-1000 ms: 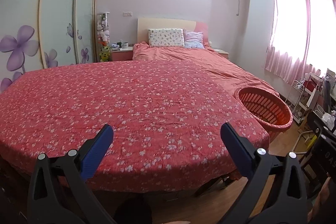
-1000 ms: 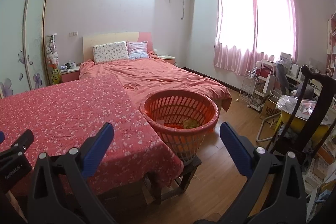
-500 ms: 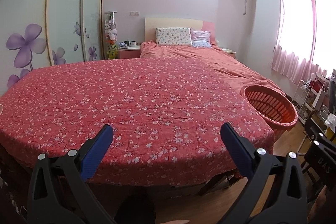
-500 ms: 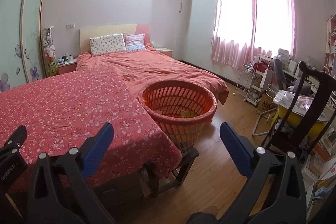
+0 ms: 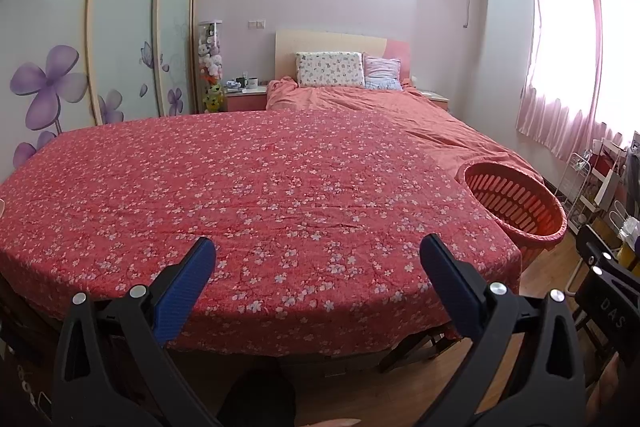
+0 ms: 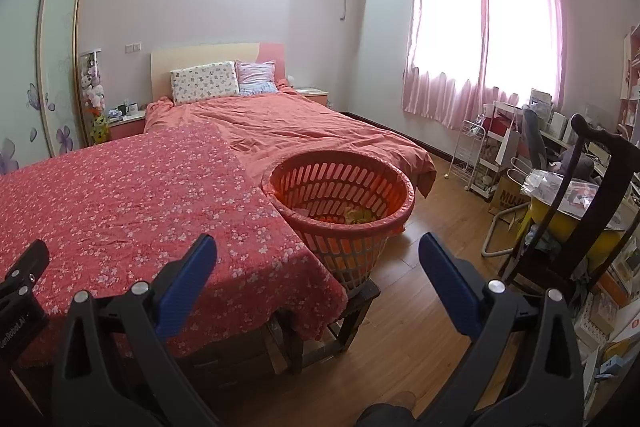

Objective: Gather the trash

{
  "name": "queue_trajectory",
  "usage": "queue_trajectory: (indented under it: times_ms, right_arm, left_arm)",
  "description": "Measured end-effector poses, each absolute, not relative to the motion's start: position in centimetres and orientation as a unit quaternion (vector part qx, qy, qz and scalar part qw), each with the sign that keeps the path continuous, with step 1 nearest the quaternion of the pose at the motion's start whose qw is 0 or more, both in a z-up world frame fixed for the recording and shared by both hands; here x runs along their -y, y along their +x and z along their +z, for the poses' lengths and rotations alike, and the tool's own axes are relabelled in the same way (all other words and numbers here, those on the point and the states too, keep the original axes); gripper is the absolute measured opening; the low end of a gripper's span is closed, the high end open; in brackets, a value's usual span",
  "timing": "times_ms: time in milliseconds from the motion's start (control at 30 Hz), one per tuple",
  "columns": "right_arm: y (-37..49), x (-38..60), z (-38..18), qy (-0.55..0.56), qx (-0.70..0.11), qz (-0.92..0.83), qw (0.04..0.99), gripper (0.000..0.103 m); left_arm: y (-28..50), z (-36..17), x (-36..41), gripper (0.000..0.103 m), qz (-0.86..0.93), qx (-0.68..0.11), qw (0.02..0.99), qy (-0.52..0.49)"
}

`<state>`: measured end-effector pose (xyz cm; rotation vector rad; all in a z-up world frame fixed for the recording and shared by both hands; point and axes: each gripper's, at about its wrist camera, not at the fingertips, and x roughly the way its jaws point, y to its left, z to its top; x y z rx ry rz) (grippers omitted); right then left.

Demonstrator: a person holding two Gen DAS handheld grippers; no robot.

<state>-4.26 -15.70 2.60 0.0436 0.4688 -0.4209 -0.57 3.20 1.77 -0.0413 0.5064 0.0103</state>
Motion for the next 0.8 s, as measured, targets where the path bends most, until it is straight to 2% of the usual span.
queue_trajectory:
  times_ms: [800]
  right_arm:
    - [-3.99,15.95,2.42,0.024,-0.235,-0.204,0.950,0.099]
  left_arm:
    - [-0.52,1.76,-3.19,0.101,0.006,-0.255,0.967,-0.022]
